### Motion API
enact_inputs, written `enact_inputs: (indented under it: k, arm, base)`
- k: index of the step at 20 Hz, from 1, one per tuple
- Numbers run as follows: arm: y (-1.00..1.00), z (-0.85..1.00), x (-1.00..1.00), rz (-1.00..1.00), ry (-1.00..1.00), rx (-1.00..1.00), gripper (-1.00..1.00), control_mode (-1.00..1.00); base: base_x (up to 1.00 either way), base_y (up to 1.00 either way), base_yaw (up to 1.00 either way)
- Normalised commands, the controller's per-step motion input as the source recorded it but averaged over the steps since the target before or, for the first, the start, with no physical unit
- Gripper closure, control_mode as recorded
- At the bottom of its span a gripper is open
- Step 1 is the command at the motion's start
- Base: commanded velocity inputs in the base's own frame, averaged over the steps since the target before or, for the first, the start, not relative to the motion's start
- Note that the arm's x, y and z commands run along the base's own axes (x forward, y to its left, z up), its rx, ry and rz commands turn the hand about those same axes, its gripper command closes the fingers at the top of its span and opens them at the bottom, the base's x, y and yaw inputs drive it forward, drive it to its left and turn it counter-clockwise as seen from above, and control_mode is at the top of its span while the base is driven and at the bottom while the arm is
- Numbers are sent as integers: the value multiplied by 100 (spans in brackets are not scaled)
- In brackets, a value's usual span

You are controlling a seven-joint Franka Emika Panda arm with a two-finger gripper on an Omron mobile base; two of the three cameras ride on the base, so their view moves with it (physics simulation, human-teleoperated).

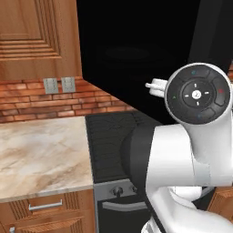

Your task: Pick the cheese from the counter and place it in the microwave. Then turn on the microwave.

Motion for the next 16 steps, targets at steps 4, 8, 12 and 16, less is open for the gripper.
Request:
enact_inputs:
  k: [4,8,12,16]
  arm:
    - [53,13,0,27,-2,0,-100,-100]
    - [50,4,33,32,0,1,-100,-100]
    - [42,4,-24,28,-1,0,-100,-100]
    - [-13,27,-97,12,1,0,-100,-100]
  base:
    - [0,0,0]
    - [0,0,0]
    - [0,0,0]
    - [0,0,0]
